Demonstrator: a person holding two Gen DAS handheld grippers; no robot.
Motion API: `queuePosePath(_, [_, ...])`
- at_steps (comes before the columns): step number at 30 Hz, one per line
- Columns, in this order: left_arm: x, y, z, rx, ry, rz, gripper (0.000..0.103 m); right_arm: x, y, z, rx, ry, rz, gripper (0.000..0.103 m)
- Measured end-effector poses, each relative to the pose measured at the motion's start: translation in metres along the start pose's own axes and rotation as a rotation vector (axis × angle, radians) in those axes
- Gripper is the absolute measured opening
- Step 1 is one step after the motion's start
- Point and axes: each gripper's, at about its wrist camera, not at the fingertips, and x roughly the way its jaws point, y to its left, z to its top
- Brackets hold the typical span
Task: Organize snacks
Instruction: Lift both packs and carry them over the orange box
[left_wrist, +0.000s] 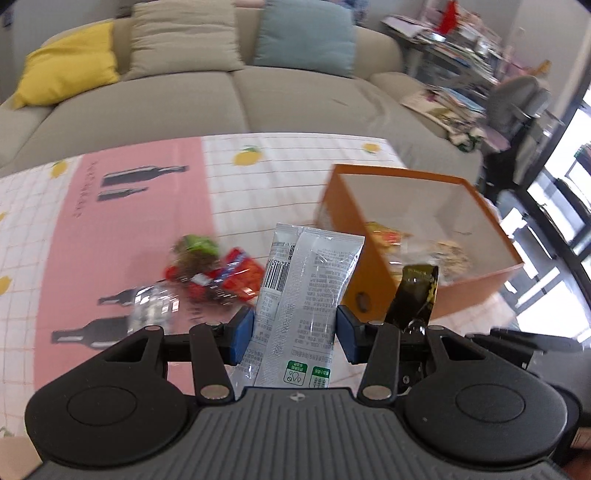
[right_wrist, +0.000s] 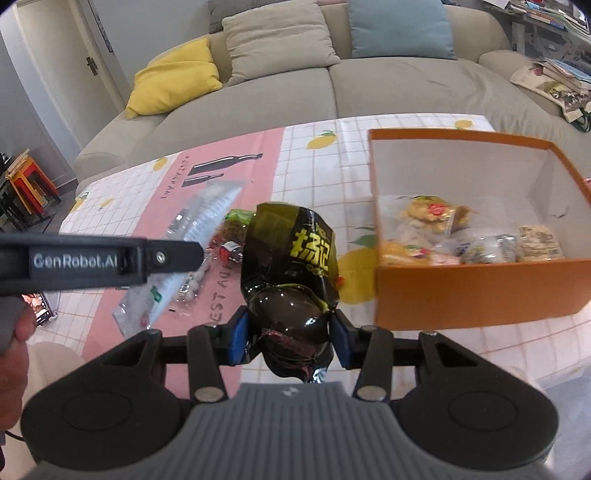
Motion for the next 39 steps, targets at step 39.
queuePosePath(39, [0.166, -0.181, 0.119, 0.374, 0.144, -0.175, 0.054, 0.022, -0.226, 0.105, -0.064, 0.15, -0.228, 0.045])
